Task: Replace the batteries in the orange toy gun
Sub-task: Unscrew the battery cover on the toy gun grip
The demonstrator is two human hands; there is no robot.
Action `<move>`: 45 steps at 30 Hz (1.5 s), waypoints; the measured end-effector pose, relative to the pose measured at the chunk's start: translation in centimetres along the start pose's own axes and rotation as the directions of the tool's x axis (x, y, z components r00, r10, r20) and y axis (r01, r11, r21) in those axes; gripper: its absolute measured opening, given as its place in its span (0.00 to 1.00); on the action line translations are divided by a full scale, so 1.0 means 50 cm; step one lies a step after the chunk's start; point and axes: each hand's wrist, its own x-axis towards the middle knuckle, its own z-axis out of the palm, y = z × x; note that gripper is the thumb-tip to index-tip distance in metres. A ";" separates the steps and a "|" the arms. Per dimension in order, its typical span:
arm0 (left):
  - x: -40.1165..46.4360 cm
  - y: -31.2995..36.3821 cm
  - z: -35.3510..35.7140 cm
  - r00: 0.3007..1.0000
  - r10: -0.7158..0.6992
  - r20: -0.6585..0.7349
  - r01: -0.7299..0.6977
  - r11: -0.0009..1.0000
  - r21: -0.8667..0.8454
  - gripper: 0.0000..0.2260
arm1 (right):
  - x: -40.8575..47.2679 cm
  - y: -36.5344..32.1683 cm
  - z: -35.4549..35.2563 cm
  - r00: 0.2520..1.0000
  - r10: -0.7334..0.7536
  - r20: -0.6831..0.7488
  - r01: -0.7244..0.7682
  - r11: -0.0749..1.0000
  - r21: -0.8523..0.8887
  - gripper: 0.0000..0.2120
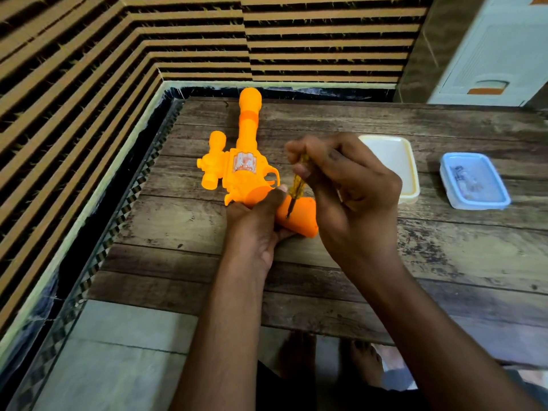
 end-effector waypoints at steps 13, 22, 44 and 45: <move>-0.006 0.004 0.002 1.000 -0.015 -0.007 0.015 1.000 -0.003 0.11 | 0.003 -0.003 -0.010 0.999 0.018 0.032 -0.019 1.000 0.022 0.09; -0.006 0.003 0.003 1.000 -0.016 -0.004 0.016 1.000 0.001 0.08 | -0.002 0.005 -0.007 1.000 0.000 0.017 -0.001 0.999 0.033 0.13; -0.006 0.002 0.002 1.000 0.021 0.006 -0.021 1.000 0.009 0.07 | -0.011 -0.004 -0.001 0.999 0.018 0.045 -0.021 0.997 0.070 0.14; -0.006 0.003 0.002 1.000 0.021 0.006 -0.021 1.000 0.011 0.07 | -0.011 -0.006 -0.001 0.998 0.021 0.052 -0.025 0.997 0.074 0.13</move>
